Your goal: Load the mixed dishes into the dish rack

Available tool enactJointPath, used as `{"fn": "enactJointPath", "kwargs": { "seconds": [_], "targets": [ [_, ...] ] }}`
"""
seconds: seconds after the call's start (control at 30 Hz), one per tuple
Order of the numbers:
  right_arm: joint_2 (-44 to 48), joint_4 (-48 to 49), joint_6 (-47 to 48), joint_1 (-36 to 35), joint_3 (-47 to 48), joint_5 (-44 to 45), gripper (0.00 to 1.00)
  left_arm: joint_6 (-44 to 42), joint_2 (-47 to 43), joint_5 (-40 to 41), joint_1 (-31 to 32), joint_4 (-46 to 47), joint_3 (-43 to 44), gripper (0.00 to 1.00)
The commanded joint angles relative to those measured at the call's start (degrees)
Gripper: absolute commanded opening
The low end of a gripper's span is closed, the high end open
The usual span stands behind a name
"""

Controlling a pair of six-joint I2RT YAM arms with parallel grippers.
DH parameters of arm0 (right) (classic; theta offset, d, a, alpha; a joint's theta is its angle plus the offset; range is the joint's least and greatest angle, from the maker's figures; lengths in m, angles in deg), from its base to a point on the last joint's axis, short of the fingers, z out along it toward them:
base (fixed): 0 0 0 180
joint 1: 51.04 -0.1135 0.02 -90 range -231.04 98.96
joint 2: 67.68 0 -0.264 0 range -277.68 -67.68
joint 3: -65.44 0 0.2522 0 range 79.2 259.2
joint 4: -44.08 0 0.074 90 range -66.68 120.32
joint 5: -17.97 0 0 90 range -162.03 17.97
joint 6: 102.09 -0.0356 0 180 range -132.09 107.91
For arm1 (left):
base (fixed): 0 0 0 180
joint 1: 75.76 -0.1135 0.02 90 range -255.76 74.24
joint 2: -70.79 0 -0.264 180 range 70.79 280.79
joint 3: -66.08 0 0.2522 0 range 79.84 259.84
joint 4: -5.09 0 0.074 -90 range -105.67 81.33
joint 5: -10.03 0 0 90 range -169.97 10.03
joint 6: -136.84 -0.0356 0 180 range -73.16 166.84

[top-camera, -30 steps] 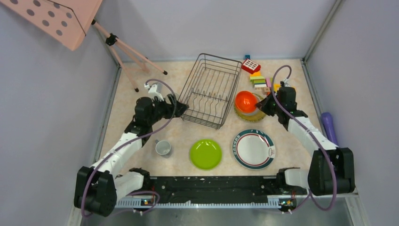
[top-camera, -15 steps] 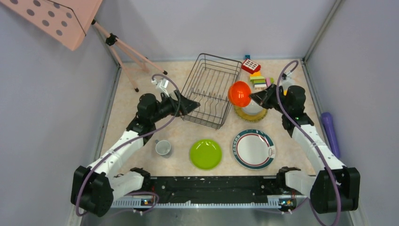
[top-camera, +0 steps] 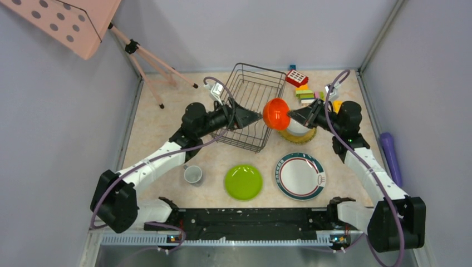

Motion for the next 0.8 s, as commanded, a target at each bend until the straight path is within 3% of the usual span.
{"fn": "enactJointPath", "kwargs": {
  "seconds": [0.0, 0.57, 0.7, 0.77],
  "targets": [
    [0.5, 3.7, -0.8, -1.2, 2.2, -2.1, 0.00, -0.3, 1.6, 2.7, 2.6, 4.6, 5.2, 0.98],
    [1.3, 2.9, -0.6, -1.5, 2.8, -2.8, 0.00, -7.0, 6.1, 8.2, 5.5, -6.1, 10.5, 0.96],
    [1.3, 2.5, -0.5, -1.5, 3.2, -2.6, 0.00, -5.4, 7.8, 5.2, 5.5, -3.5, 10.9, 0.90],
    [1.3, 2.5, -0.4, -1.5, 3.3, -2.6, 0.00, -5.2, 8.3, 4.5, 5.5, -3.0, 11.1, 0.82]
  ]
}}
